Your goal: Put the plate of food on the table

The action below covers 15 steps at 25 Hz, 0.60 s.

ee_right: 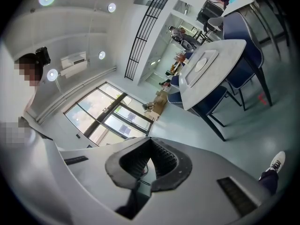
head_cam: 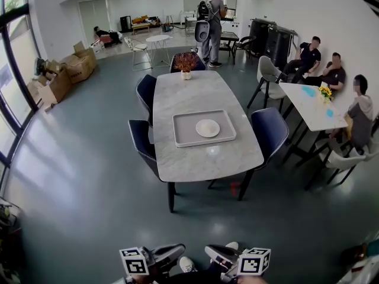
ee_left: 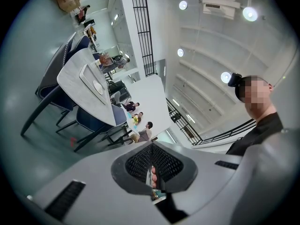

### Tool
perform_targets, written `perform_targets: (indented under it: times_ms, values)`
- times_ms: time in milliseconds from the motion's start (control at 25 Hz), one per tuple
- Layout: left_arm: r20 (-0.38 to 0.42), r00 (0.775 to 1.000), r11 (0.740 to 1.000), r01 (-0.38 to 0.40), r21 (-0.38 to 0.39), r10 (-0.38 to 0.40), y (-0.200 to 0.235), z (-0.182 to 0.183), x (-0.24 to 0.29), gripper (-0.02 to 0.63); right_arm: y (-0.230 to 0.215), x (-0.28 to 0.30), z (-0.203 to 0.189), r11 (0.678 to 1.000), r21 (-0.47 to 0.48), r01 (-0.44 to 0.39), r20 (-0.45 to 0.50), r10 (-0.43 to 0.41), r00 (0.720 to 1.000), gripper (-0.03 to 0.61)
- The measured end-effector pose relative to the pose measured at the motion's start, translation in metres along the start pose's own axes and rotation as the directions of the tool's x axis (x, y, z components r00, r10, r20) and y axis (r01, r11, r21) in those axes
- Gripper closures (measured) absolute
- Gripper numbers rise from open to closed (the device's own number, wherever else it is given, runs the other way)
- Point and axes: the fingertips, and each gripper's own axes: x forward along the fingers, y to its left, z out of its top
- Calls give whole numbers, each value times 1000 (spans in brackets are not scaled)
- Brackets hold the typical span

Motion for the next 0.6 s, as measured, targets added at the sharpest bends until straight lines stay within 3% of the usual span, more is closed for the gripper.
perform_targets:
  times_ms: [600]
  values:
    - [17, 1000, 1000, -16, -4, 16, 5, 6, -1, 607, -1, 8, 5, 1000, 5, -2, -17, 2, 1000, 571]
